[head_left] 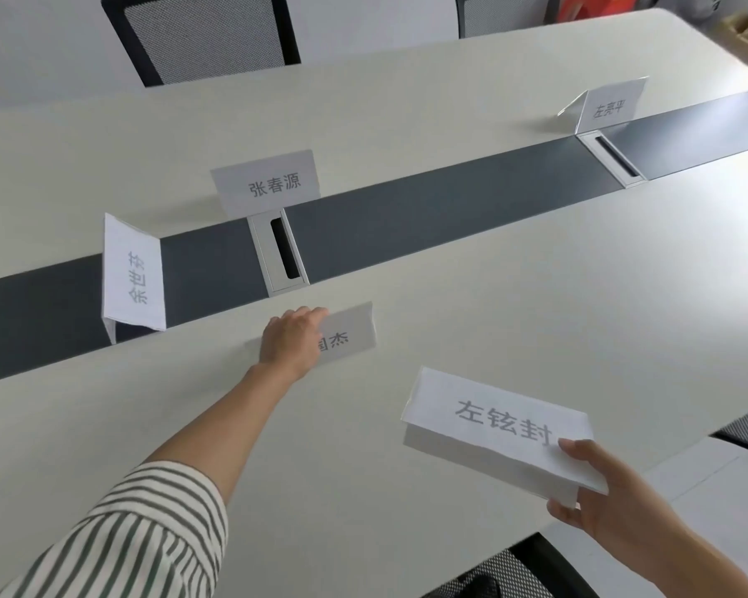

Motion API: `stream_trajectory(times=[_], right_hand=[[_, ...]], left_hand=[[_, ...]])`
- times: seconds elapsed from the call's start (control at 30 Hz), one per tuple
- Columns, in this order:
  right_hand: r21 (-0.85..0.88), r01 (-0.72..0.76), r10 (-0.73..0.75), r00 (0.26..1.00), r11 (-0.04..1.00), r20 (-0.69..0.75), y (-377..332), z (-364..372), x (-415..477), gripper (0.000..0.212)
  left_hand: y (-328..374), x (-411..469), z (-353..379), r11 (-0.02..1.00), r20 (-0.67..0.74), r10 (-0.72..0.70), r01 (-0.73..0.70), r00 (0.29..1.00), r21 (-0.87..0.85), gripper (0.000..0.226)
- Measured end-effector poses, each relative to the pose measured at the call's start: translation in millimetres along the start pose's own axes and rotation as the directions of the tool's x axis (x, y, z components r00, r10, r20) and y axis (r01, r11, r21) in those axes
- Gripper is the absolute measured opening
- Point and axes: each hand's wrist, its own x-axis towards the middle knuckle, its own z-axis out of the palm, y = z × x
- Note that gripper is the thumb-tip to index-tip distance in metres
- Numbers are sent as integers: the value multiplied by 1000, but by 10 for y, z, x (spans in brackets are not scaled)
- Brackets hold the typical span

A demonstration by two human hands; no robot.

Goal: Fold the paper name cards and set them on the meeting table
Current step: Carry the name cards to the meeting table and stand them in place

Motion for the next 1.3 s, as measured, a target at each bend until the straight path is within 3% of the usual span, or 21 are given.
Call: stream_trajectory(times=[0.17,0.3,0.47,0.7,0.83,0.93,1.03,1.13,1.3], right_hand=[[23,-16,16,1000,1000,-2,-59,-102,-15,48],[-9,-67,67,997,998,-25,-21,-187,26,86],[15,-65,66,997,998,-32,7,-200,65,96],[16,-43,43,999,999,-1,9,-192,37,90],[74,-13,13,1000,997,5,-4,-245,-66,56],[115,15,-14,1000,993,-16,-18,-335,-172,44],[103,37,-36,999,994,-15,-16,-446,-300,57],[62,82,-80,996,995,-35,18,-621,-471,72],[51,192,-191,981,980,-25,157,-1118,-979,71]], left_hand=[[-77,333,-13,1000,-75,-4,5,997,15,38],[-129,522,2,998,-106,-4,11,994,57,37],[-221,613,67,987,-127,43,-22,991,160,42],[-228,640,49,981,-57,38,-26,998,194,51],[-111,556,-93,978,-97,31,-11,995,208,54],[211,385,-256,996,-179,60,-46,982,77,42],[696,45,-398,969,-154,53,-88,987,-229,30],[1240,-435,-471,888,-97,87,-121,992,-443,25],[2221,-1295,-414,678,70,120,-30,990,-735,27]])
